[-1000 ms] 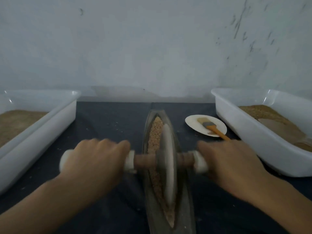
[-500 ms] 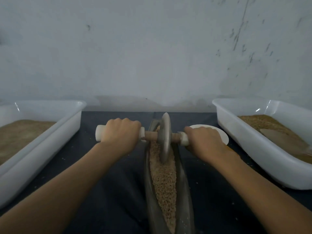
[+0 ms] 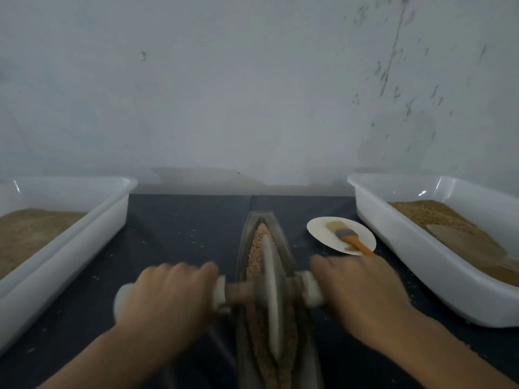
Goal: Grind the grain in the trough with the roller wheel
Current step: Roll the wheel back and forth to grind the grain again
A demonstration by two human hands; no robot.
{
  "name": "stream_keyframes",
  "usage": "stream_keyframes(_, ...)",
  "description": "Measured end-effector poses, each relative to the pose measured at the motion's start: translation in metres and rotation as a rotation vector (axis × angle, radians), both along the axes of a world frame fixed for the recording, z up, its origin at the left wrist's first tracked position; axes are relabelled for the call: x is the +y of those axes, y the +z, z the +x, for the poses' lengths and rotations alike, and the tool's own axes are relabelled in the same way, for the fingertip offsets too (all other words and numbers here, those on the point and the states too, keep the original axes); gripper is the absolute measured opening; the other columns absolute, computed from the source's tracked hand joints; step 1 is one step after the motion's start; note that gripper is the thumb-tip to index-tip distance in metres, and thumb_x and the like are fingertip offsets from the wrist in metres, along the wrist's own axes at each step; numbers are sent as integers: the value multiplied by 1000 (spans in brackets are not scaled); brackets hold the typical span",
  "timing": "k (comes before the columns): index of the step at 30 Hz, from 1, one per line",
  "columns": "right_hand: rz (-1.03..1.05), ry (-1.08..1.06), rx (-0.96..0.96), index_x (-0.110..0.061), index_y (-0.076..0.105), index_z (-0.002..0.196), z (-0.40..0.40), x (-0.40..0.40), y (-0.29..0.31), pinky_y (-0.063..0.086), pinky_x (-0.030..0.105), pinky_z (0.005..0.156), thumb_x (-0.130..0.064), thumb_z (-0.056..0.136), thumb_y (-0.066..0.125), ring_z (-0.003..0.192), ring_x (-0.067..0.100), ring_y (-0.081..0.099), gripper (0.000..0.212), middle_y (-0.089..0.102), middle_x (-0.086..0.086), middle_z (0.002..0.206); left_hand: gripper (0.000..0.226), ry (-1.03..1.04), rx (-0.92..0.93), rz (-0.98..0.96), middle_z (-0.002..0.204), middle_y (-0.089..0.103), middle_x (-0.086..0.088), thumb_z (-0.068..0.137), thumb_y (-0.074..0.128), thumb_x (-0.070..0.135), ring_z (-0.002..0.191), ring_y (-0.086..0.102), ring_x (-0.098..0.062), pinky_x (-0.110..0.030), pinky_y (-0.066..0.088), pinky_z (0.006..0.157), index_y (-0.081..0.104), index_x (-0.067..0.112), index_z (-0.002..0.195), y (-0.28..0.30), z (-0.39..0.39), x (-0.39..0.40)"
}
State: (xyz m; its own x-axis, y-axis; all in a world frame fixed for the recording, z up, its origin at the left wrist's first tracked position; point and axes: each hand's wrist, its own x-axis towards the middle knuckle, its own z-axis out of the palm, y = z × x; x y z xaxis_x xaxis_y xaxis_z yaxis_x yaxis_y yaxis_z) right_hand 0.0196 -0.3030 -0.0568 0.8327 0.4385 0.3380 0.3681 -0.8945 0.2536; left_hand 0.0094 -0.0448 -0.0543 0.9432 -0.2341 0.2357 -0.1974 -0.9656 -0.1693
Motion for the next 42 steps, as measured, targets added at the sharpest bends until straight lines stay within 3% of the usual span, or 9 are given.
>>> stream_keyframes(4,-68,-30,-137,-22,48,96,63,18,13,29,31,54,-32,82,67,72,22,59,25,64,0,87,13,100,-63,-80,80,56,9,84,54,42,65,46,-14,-31,34,61,43,33,83,-7,64,-5)
stream_keyframes(11,10,-54,-28,-29,42,94,45,9,3,36,30,55,-30,85,62,78,18,60,22,63,-3,92,26,48,-86,5,87,59,8,84,57,41,70,49,-15,-31,33,62,31,34,83,-3,53,-5)
stream_keyframes(16,117,-88,338,-36,37,94,-6,-10,-8,40,33,71,-45,88,49,95,14,57,17,57,-9,103,30,-64,53,4,80,46,11,82,55,52,82,57,-10,-29,33,67,30,35,87,24,-34,-8)
stream_keyframes(20,126,-89,386,-36,41,95,-2,-9,-15,45,34,78,-42,88,48,95,14,59,12,59,-10,99,35,-145,-25,37,78,54,10,73,66,51,77,62,-11,-30,37,63,40,32,86,31,-42,-13)
stream_keyframes(24,57,-95,94,-34,27,74,24,3,-4,27,28,50,-37,82,62,68,15,51,36,39,-9,64,17,31,-76,26,94,59,8,88,53,38,81,56,-15,-32,38,69,37,33,90,6,25,-14)
stream_keyframes(29,-20,-130,-89,-22,48,97,73,25,10,34,31,49,-27,87,60,77,21,61,16,64,0,87,23,97,-105,-107,75,50,10,83,59,37,65,43,-14,-32,34,62,37,33,80,-8,91,-6)
stream_keyframes(33,-38,-85,-40,-22,48,100,59,19,11,46,33,61,-26,88,61,82,22,64,18,66,1,94,30,72,-123,-72,67,39,10,84,59,43,62,41,-13,-30,33,60,31,34,77,-12,65,-5)
stream_keyframes(38,-12,-34,125,-38,24,74,-14,-7,10,28,25,52,-44,78,64,64,3,45,41,44,-14,70,35,-35,-151,109,60,31,9,78,58,46,55,38,-13,-30,19,49,25,35,76,3,-18,-3)
stream_keyframes(42,-65,25,80,-42,23,80,-32,-19,4,41,23,49,-49,51,78,55,2,44,62,36,-13,62,31,-7,-72,95,67,39,10,83,48,50,55,33,-8,-29,16,48,21,36,75,9,-33,-2)
